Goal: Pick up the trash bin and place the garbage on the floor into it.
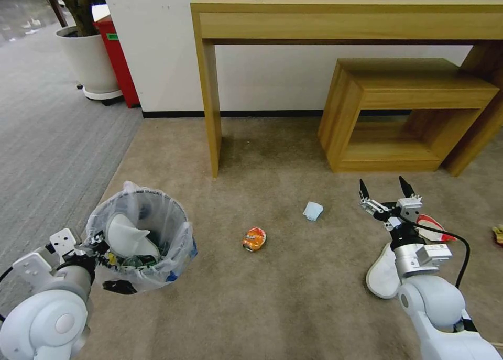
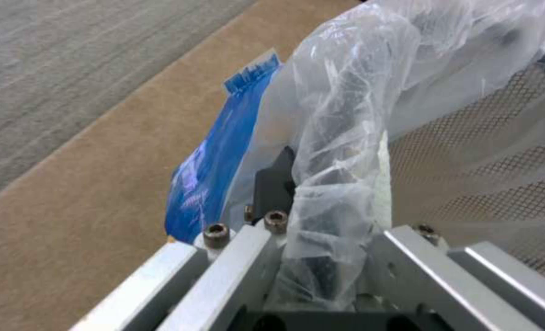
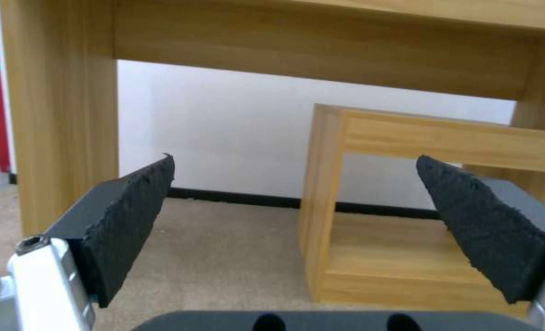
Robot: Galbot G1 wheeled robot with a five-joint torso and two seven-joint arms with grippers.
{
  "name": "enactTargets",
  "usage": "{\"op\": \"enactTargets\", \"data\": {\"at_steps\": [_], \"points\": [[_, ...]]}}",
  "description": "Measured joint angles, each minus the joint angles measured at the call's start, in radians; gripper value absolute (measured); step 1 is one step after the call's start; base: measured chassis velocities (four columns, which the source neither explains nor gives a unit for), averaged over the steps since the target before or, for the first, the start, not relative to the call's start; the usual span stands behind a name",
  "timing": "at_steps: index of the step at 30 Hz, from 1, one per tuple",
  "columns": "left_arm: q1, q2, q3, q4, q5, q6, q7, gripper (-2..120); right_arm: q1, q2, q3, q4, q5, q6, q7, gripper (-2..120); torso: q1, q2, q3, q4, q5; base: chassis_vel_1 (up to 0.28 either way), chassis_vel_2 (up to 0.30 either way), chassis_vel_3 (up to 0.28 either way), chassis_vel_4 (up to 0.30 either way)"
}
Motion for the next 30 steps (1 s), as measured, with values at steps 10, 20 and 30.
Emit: {"op": "enactTargets", "data": {"at_steps": [10,20,30], "points": [[0.008,-0.001,-0.001,-0.005,-0.001,-0.003,0.005,1,0.000,0.000,-0.006,0.000,-0.001,0.000,0.000,100,0.000,0.000,0.000,-0.0001,0.0000,-0.077,-0.070,-0.061,-0.063],[0.009,-0.007,0.004,-0.014,-0.008,-0.016,0.006,1,0.000,-0.004,-0.006,0.000,0.007,0.008,-0.016,100,0.000,0.000,0.000,0.0002,0.0000,-0.036,-0.032,-0.028,-0.033],[0.007,-0.004,0.000,-0.014,-0.013,-0.018,0.008,1,0.000,0.000,-0.013,-0.005,0.025,0.006,-0.018,100,0.000,0.000,0.000,0.0000,0.0000,0.000,0.000,0.000,0.000]]}}
